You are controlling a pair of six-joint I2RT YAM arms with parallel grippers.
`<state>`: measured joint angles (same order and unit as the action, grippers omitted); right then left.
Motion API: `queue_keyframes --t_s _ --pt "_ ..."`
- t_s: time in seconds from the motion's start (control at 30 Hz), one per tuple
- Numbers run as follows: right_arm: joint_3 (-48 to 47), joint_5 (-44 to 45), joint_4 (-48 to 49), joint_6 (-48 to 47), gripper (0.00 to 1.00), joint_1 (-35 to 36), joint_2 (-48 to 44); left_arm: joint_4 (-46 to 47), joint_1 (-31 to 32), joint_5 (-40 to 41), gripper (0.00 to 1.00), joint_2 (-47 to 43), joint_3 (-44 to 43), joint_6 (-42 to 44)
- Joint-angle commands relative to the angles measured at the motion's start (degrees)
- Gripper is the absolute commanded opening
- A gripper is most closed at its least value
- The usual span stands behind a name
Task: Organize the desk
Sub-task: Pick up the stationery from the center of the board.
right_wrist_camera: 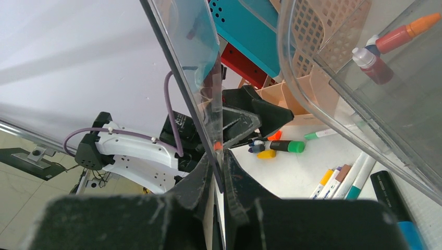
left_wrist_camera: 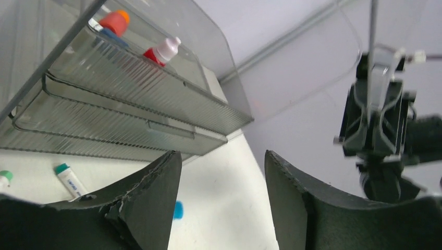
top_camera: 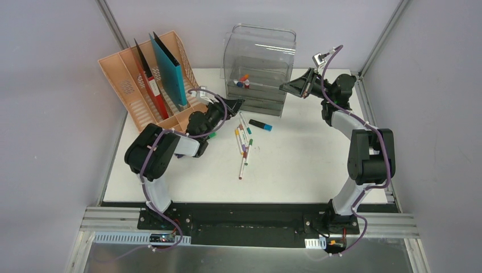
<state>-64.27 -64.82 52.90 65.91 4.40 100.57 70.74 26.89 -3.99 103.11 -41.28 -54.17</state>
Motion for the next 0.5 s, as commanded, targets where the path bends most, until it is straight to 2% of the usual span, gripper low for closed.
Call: queue_keyframes --t_s 0.0,0.1,0.17,0.33,0.4,0.47 --pt "-1.21 -1.72 0.62 2.03 0.06 1.13 -2.06 11.29 -3.7 -18.01 0.61 3.92 1.02 1.85" --pt "-1.15 -1.72 0.62 2.01 0.06 1.13 -2.1 11.26 -5.81 -27.23 0.65 6.79 0.6 -0.67" --pt "-1.2 -1.72 0.58 1.96 0.06 1.13 -2.07 11.27 -6.75 -30.33 0.68 7.94 1.17 -1.84" --pt "-1.15 -1.72 0.61 1.97 0.06 1.12 -1.9 10.23 -7.18 -27.74 0.7 5.92 7.45 3.49" --pt "-1.12 -1.72 0.62 1.87 0.06 1.12 -1.79 4.02 -7.21 -24.33 0.74 2.37 10.06 7.43" --pt "-1.13 -1.72 0.61 1.85 0.06 1.09 -1.64 -6.94 -7.21 -19.17 0.85 -3.22 11.84 12.47"
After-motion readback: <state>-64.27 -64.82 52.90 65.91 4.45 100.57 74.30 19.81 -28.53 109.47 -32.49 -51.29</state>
